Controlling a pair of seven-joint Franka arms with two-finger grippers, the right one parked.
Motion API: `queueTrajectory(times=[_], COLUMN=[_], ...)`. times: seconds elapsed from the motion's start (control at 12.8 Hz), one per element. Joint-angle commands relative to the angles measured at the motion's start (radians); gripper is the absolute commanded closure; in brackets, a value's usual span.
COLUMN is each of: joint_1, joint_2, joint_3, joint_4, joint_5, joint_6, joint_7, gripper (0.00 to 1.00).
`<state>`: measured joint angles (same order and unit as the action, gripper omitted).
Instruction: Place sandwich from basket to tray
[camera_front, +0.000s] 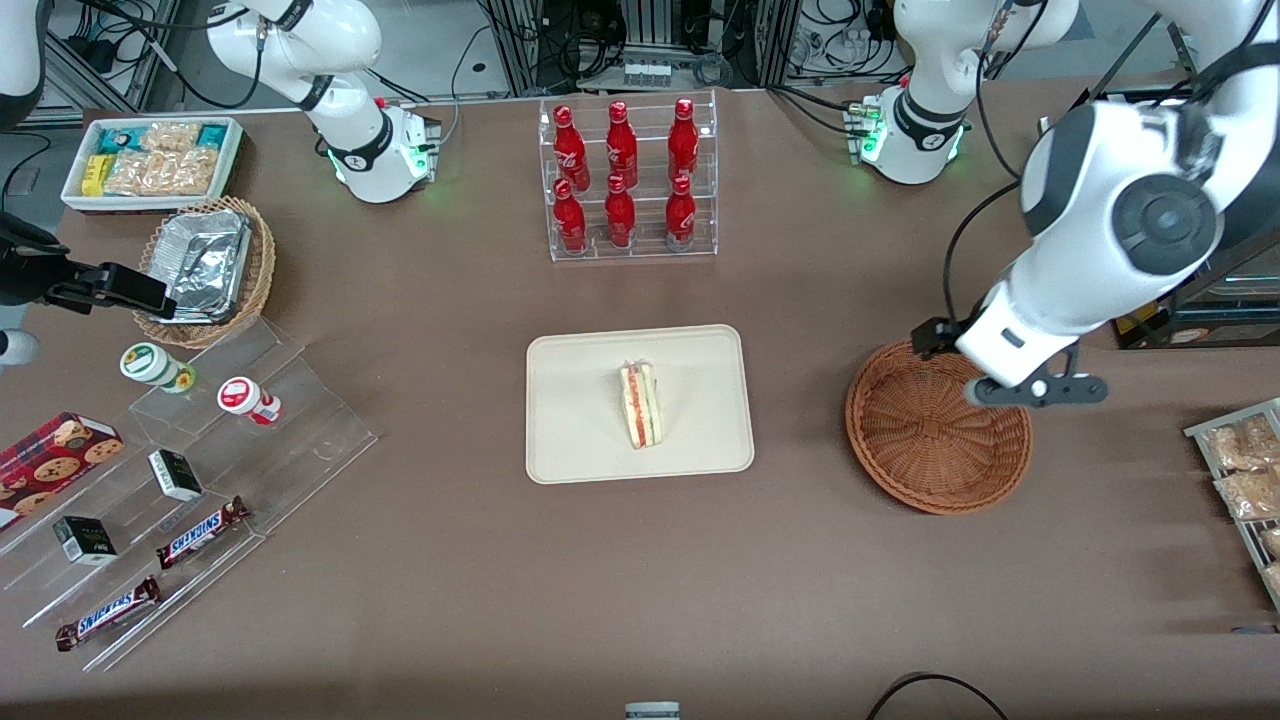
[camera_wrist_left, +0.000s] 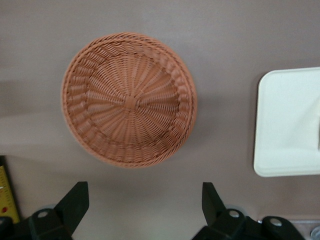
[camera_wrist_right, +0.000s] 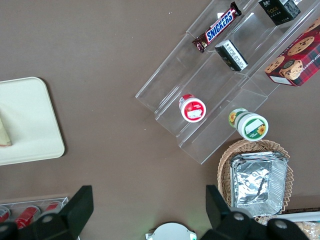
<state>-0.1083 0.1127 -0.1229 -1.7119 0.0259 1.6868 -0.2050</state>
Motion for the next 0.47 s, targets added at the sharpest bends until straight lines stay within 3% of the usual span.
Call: queueTrajectory(times=[0.0,0.39], joint_1=[0.09,0.124], joint_2=[-0.07,-0.142], joint_3=[-0.06,-0.025], joint_4=[-0.031,0.046], joint_5=[-0.001,0.002], joint_6=[-0.05,-0.231], joint_7=[0.068,0.174], gripper=[0.0,0.0])
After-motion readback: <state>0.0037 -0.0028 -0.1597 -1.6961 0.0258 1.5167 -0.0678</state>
